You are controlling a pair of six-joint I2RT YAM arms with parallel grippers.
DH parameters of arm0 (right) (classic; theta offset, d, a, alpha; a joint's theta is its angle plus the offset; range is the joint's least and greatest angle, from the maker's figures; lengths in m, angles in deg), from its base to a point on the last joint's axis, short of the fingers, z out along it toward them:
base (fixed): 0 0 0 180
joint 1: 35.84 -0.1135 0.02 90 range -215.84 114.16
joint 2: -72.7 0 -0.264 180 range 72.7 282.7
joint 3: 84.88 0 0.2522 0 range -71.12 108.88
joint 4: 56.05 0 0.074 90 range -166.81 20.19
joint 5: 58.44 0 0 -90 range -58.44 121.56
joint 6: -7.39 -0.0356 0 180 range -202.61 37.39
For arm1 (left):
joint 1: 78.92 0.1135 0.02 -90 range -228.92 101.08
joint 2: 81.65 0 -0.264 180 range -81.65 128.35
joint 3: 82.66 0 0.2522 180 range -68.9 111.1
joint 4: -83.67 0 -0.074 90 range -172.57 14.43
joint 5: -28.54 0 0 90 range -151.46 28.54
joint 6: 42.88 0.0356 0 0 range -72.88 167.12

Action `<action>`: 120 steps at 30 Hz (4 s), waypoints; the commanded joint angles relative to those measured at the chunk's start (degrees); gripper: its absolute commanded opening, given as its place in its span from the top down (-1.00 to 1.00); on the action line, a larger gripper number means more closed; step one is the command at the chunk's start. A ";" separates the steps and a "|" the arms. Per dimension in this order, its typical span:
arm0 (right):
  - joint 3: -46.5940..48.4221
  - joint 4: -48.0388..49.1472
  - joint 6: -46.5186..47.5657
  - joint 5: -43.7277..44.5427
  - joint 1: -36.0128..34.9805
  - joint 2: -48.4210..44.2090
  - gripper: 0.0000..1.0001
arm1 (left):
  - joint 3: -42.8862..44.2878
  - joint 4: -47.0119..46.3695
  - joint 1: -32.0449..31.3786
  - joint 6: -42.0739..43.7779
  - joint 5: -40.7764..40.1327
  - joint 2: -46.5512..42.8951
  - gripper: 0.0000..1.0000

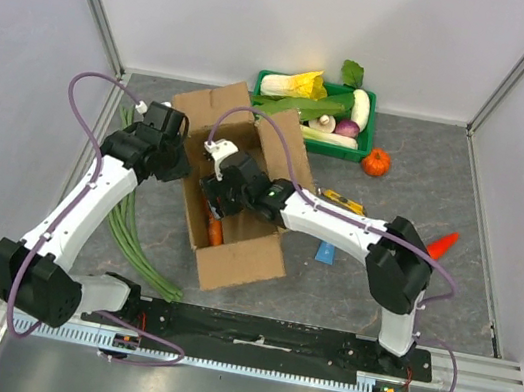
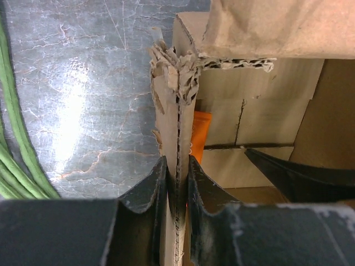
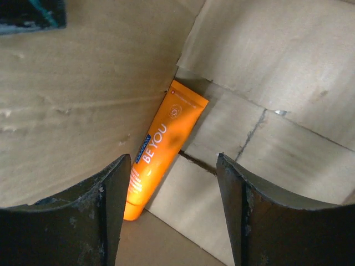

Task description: Unpack the express box

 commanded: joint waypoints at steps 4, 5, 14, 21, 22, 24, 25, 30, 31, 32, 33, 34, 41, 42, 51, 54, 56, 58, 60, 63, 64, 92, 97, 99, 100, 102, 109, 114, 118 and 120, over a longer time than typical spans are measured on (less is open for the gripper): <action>4.12 0.01 -2.65 6.53 -1.78 4.91 -0.42 | -1.58 -6.66 -0.07 -3.72 2.76 -3.23 0.96; 4.12 0.01 -2.57 6.54 -1.88 5.26 -0.42 | -2.01 -6.92 -0.07 -3.81 2.94 -3.32 0.97; 5.25 -0.43 -4.15 9.26 -2.58 9.66 -0.40 | -2.90 -7.54 -0.16 -3.81 2.85 -3.76 0.96; 6.84 -0.52 -3.54 12.86 -2.58 12.73 -0.19 | -2.28 -6.66 -0.16 -2.93 1.88 -4.46 0.97; 7.01 -0.78 -3.45 13.13 -2.67 13.35 -0.10 | -2.19 -6.40 -0.07 -2.93 1.88 -4.55 0.97; 7.72 -1.48 -3.97 14.27 -2.67 13.79 0.08 | -2.19 -6.40 -0.07 -2.93 1.88 -4.47 0.96; 7.72 -1.57 -4.06 14.36 -2.58 13.62 0.11 | -2.11 -6.14 -0.16 -2.93 1.80 -4.55 0.96; 7.02 -1.66 -4.59 15.93 -2.67 10.81 0.39 | -1.49 -5.17 -0.07 -2.58 0.39 -4.38 0.96; 6.93 -1.57 -4.59 16.29 -2.58 10.19 0.42 | -1.14 -4.82 -0.07 -2.49 -0.39 -4.20 0.97; 6.67 -1.49 -4.68 16.55 -2.67 9.49 0.43 | -0.88 -3.95 -0.07 -2.41 -0.75 -4.03 0.97; 6.49 -1.31 -4.76 17.08 -2.67 8.18 0.43 | -0.79 -3.59 -0.16 -2.40 -1.19 -3.94 0.96; 6.23 -1.14 -4.76 17.08 -2.58 7.38 0.44 | -0.44 -3.24 -0.16 -2.40 -1.72 -3.68 0.96; 3.77 1.50 -5.11 18.05 -2.67 0.70 0.46 | 0.44 -0.95 -0.07 -1.88 -3.39 -2.97 0.96; 3.59 1.94 -5.29 18.05 -2.75 -0.35 0.46 | 0.53 -0.69 -0.07 -1.79 -3.39 -2.71 0.96; 6.40 2.65 -5.47 19.80 -2.67 -4.48 0.46 | 1.50 0.02 -0.07 -1.35 -2.69 -1.83 0.96; 7.98 2.73 -4.94 21.65 -2.76 -6.41 0.47 | 1.76 0.37 -0.07 -1.09 -2.77 -1.48 0.97; 8.86 2.73 -4.33 22.79 -2.67 -8.08 0.48 | 1.94 0.63 -0.07 -1.09 -2.69 -1.39 0.96; 9.47 3.17 -3.36 23.67 -2.67 -9.32 0.50 | 2.11 0.72 -0.16 -0.91 -2.51 -1.39 0.96; 9.83 3.52 -2.75 24.81 -2.67 -11.25 0.53 | 2.46 1.07 -0.07 -0.91 -2.42 -1.39 0.96; 10.71 3.88 -1.78 26.57 -2.67 -13.89 0.53 | 3.25 1.77 -0.07 -0.56 -2.16 -1.04 0.97; 11.32 4.05 -1.60 27.27 -2.67 -14.50 0.54 | 3.43 2.12 -0.07 -0.47 -2.16 -1.12 0.96; -17.76 -18.98 -16.97 31.24 21.50 -38.15 0.57 | 4.75 10.12 1.16 -19.36 -7.26 2.56 0.97; -23.56 -18.19 -17.69 28.86 23.35 -34.82 0.56 | 3.70 9.95 1.33 -20.77 -6.73 2.83 0.95; -24.97 -17.83 -17.34 29.47 23.79 -33.15 0.53 | 3.26 9.60 1.33 -20.86 -6.56 2.74 0.93; -25.24 -17.83 -17.25 29.48 24.05 -31.23 0.53 | 3.17 9.25 1.51 -20.69 -6.12 2.66 0.91; -26.46 -17.22 -17.42 29.04 24.49 -29.55 0.52 | 2.47 8.02 1.60 -20.34 -5.59 2.22 0.79; -30.16 -12.48 -19.00 23.68 27.65 -22.69 0.53 | 1.94 4.94 1.68 -18.23 -4.18 0.37 0.72; -29.64 -12.38 -19.26 23.50 28.88 -19.35 0.47 | 0.27 2.83 1.68 -16.91 -2.60 -1.56 0.57; -27.71 -14.75 -20.50 24.46 28.97 -18.03 0.12 | -0.08 2.83 1.68 -16.20 -1.90 -2.00 0.23; -26.74 -15.28 -20.67 24.82 29.06 -18.11 -0.03 | -0.26 2.83 1.68 -15.85 -1.55 -1.92 0.14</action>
